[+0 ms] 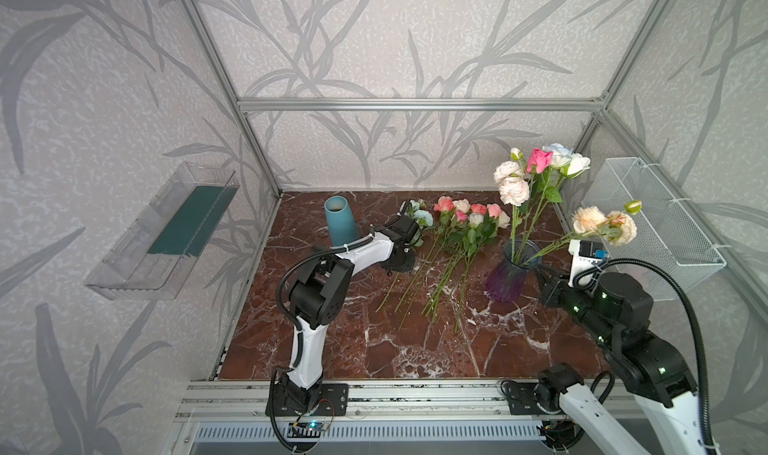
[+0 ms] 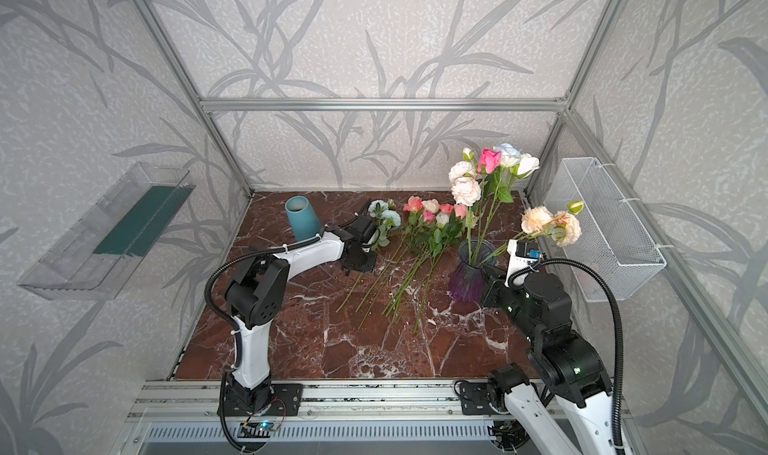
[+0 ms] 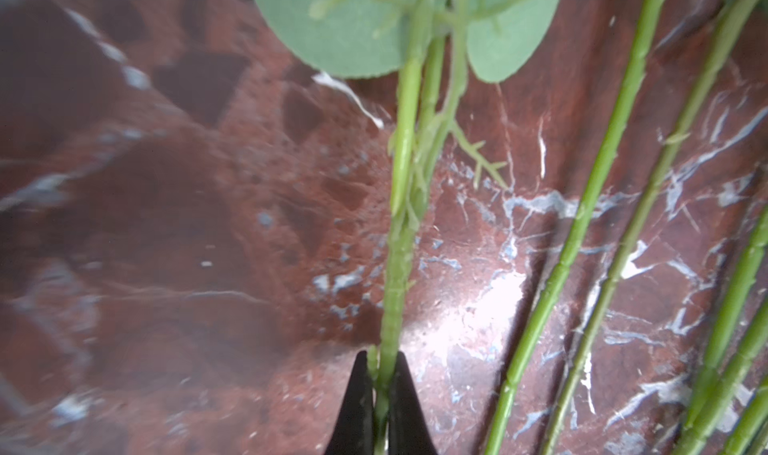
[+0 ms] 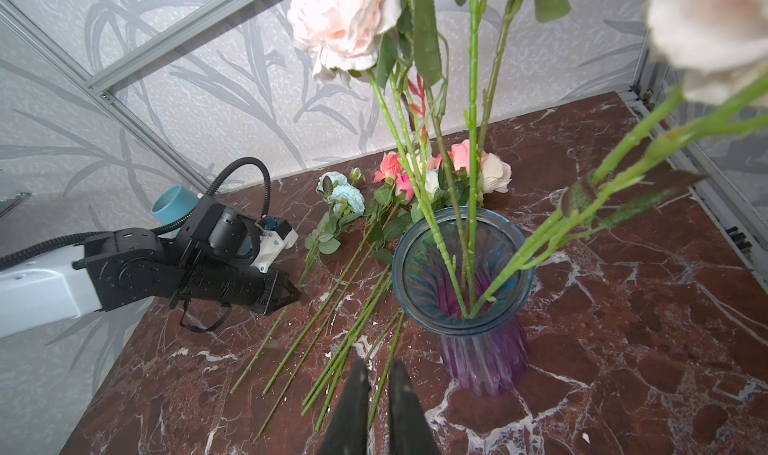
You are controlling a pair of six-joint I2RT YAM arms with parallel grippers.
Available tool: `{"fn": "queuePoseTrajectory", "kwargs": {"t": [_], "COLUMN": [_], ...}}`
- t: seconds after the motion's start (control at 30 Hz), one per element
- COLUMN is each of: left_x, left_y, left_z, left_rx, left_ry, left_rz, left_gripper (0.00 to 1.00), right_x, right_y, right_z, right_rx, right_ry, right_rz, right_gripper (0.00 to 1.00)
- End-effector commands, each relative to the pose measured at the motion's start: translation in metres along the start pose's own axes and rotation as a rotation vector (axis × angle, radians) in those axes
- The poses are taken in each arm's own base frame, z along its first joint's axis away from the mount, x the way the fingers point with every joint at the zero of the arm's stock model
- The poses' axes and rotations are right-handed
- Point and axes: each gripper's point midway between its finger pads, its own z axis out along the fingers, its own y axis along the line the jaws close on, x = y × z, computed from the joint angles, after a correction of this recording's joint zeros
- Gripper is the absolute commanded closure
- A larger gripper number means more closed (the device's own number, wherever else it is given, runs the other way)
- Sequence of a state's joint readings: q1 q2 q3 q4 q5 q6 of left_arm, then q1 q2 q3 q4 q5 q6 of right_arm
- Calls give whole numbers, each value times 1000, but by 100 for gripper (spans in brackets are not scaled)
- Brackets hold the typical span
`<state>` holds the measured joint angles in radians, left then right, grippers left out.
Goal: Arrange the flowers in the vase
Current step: 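Lift the light-blue roses with the left gripper toward the right gripper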
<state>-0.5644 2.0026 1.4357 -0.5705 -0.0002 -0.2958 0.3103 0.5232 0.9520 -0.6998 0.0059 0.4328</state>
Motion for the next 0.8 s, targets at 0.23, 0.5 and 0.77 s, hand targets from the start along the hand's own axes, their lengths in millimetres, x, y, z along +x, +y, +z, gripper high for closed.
{"fn": "queuePoseTrajectory", "kwargs": {"t": [0.23,0.5,0.77], "left_x": [-45,-55,-37], "left_y": [12,-20,-74], "left_z": [-110,-188,-259], "left_rx": [-7,248,625], "left_ry": [-341,-626,-813], "left_rz": [43,84,195], "left_gripper": [100,100,100], "right_x": [-24,-31,-28], "right_y": [17,31,73], "right_z": [4,7,19], "right_rx": [-59,-126,-251], "right_ry": [-48,-52,-5], "right_rz": [-8,24,2], "right_gripper": [86,83,80]}}
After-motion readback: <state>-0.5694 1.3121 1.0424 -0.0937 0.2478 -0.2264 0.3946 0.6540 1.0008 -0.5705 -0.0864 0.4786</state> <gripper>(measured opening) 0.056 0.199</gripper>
